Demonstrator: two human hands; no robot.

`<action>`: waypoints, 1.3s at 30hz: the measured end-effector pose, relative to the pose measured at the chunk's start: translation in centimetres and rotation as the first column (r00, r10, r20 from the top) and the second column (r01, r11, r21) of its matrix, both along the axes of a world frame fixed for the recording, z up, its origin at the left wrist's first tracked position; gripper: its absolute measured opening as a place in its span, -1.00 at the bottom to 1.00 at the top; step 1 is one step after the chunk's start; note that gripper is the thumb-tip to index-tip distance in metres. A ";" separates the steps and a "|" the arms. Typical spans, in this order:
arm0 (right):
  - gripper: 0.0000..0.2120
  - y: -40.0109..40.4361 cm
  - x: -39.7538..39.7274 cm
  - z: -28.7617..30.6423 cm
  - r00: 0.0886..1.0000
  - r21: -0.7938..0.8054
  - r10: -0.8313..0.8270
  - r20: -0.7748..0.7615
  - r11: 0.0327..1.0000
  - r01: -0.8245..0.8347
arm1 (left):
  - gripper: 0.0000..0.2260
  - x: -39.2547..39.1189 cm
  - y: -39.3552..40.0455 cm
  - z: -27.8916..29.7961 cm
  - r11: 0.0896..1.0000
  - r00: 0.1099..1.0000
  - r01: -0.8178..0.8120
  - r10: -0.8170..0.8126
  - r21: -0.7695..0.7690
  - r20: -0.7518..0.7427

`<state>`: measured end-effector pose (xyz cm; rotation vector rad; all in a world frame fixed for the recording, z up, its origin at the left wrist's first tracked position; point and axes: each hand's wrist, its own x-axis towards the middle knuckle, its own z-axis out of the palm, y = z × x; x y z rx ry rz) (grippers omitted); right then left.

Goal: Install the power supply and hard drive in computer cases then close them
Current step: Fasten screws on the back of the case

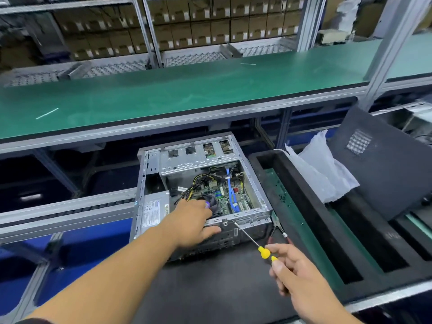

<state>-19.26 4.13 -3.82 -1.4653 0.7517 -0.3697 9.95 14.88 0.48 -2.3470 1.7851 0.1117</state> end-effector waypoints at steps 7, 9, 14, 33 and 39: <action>-0.66 -0.5 -0.7 -1.0 0.995 0.010 -0.098 -0.030 0.995 0.098 | -0.47 -1.6 -4.9 -0.1 0.989 0.988 -0.133 0.138 0.065 -0.073; -0.66 -0.4 -0.7 -1.0 0.991 0.017 -0.129 -0.030 0.991 0.129 | -0.50 -2.4 -6.9 -0.2 0.984 0.979 -0.172 0.177 0.049 -0.106; -0.66 -0.3 -1.1 -1.2 0.982 0.048 -0.184 -0.040 0.981 0.186 | -0.52 -1.7 -7.7 -0.1 0.945 0.840 -0.325 0.302 0.027 -0.452; -0.72 0.0 1.1 -0.1 0.968 -0.015 -0.225 -0.110 0.974 0.225 | -0.78 -2.1 -9.2 0.7 0.819 0.512 -0.569 0.422 0.072 -0.748; -0.72 0.4 1.5 0.2 0.962 0.021 -0.258 -0.085 0.965 0.261 | -0.57 -1.9 -8.7 1.6 0.887 0.582 -0.452 0.370 0.090 -0.724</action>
